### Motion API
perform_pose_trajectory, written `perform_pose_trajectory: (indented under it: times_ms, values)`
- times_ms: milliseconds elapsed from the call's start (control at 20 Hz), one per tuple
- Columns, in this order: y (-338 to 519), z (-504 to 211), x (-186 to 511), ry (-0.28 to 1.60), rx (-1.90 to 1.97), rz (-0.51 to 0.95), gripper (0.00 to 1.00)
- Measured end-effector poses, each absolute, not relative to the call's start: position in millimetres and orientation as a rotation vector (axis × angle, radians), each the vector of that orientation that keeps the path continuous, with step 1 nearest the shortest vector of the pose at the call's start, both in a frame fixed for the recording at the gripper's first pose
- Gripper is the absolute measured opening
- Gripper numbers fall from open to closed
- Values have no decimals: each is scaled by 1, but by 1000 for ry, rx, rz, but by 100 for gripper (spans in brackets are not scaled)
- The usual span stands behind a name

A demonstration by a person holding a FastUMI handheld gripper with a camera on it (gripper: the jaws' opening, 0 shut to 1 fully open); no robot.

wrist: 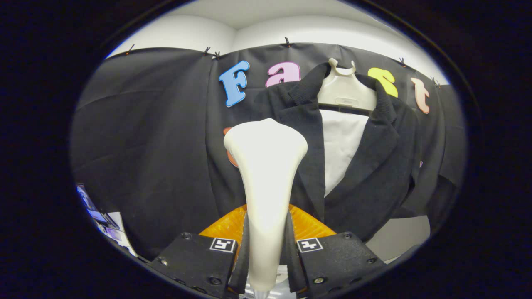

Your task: Iron the clothes twice with a garment steamer, once on the left side and once on the right side.

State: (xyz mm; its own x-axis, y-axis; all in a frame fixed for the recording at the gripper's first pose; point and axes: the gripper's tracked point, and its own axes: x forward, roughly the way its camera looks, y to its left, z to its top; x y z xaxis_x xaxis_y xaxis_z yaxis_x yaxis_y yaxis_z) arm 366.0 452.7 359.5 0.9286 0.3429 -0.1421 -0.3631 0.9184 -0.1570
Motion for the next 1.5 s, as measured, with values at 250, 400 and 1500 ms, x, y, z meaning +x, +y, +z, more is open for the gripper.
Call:
perform_pose_trajectory:
  times_ms: [250,400,1500]
  values:
    - [446,334,381,166,-180,347,40]
    - [440,319,385,184,-178,342,40]
    - [416,161,378,378,-222,322,40]
